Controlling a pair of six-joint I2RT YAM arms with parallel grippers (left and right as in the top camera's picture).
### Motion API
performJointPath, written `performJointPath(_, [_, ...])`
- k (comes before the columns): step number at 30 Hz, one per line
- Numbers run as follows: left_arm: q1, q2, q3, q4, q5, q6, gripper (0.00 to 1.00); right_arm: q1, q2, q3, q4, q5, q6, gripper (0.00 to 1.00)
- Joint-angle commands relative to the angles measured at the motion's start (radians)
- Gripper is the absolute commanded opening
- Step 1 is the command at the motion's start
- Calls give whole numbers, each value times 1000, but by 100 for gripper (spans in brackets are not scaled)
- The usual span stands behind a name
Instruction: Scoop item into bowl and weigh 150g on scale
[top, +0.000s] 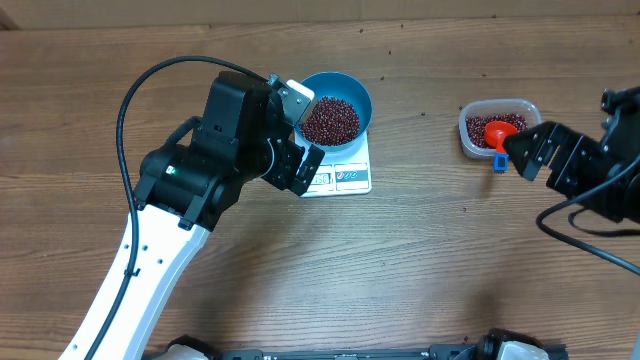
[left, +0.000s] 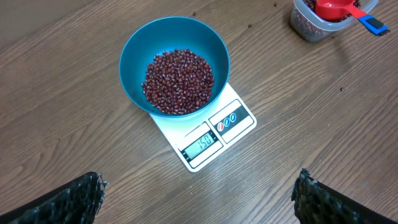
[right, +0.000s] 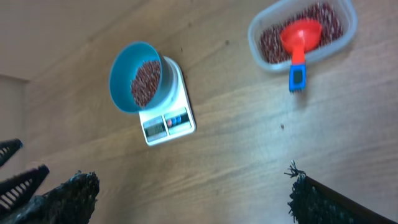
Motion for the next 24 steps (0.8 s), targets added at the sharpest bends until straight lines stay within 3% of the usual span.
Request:
performJointPath(1, [4, 6, 7, -2, 8, -10, 100, 2, -5, 10, -23, 11, -14, 100])
performJointPath(13, [4, 6, 7, -2, 8, -10, 100, 5, -7, -2, -7, 9, -26, 100])
performJointPath(19, [4, 6, 7, -2, 8, -10, 100, 92, -129, -148, 317, 117, -26, 100])
performJointPath(24, [4, 6, 7, -2, 8, -10, 100, 170, -312, -415, 636, 182, -26, 100])
